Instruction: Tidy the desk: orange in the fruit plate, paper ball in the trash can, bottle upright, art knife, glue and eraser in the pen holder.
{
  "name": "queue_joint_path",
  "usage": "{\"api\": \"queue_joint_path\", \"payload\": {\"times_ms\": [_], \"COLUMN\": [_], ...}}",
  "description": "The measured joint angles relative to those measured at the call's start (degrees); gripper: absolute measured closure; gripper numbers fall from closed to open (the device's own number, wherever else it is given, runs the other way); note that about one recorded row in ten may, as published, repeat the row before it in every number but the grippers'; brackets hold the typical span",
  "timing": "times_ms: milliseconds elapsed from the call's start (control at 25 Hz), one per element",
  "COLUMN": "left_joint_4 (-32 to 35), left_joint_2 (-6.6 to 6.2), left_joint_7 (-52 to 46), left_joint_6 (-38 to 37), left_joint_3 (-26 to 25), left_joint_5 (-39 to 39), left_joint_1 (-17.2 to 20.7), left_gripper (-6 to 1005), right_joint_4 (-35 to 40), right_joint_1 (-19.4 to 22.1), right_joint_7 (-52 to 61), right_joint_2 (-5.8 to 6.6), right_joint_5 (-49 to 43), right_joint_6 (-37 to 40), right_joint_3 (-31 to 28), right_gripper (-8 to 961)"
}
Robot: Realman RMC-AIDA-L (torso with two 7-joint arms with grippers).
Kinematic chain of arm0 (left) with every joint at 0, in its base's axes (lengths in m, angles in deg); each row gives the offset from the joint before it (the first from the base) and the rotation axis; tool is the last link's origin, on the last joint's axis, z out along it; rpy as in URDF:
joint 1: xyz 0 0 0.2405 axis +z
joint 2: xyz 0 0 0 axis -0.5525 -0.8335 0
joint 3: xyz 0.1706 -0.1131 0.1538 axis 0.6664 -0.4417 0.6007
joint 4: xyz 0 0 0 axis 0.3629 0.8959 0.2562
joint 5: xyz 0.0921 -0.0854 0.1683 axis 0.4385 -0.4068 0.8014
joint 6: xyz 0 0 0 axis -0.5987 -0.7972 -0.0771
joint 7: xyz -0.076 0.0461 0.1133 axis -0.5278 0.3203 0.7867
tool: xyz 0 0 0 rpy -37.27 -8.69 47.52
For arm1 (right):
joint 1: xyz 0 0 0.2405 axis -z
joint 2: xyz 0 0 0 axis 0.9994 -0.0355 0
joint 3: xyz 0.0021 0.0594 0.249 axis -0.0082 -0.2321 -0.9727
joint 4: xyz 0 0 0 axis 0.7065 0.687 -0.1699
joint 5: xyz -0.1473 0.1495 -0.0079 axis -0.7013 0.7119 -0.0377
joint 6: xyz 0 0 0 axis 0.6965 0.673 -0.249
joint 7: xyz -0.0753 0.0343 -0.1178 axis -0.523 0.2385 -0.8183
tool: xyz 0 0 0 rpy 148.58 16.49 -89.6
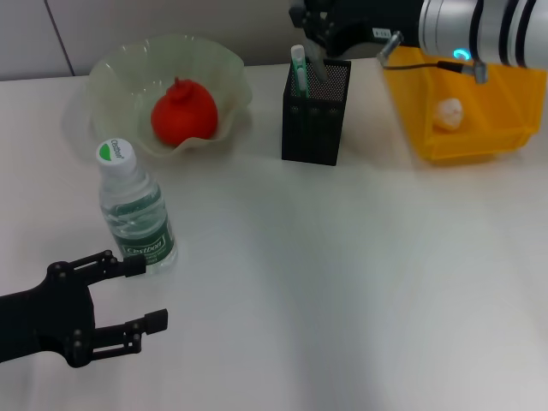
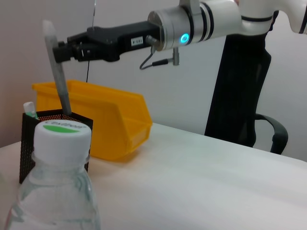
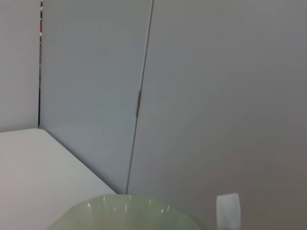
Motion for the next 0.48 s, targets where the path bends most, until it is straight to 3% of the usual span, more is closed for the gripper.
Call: {"api": "queue_joint_path", "payload": {"times_ms": [280, 480], "left_joint_4": [0.0, 0.0], "left_joint_2": [0.0, 0.0], "left_joint_7": [0.0, 0.0], "left_joint_6": [0.0, 0.0], "left_joint_3": [0.0, 0.0], "left_joint_5": [0.0, 0.0], "left_joint_1": [0.0, 0.1], "left_gripper": [197, 197], "right_joint_4": [-5.4, -4.7], "right_joint_1": [-1.3, -1.0], "right_joint_7": [-6.3, -6.3], "right_joint_2": [0.0, -0.03], "right_joint_5": [4.5, 4.8], "right_joint_6": [-0.5, -0.1], "right_joint_3": [-1.2, -1.3], "right_gripper": [624, 477]}}
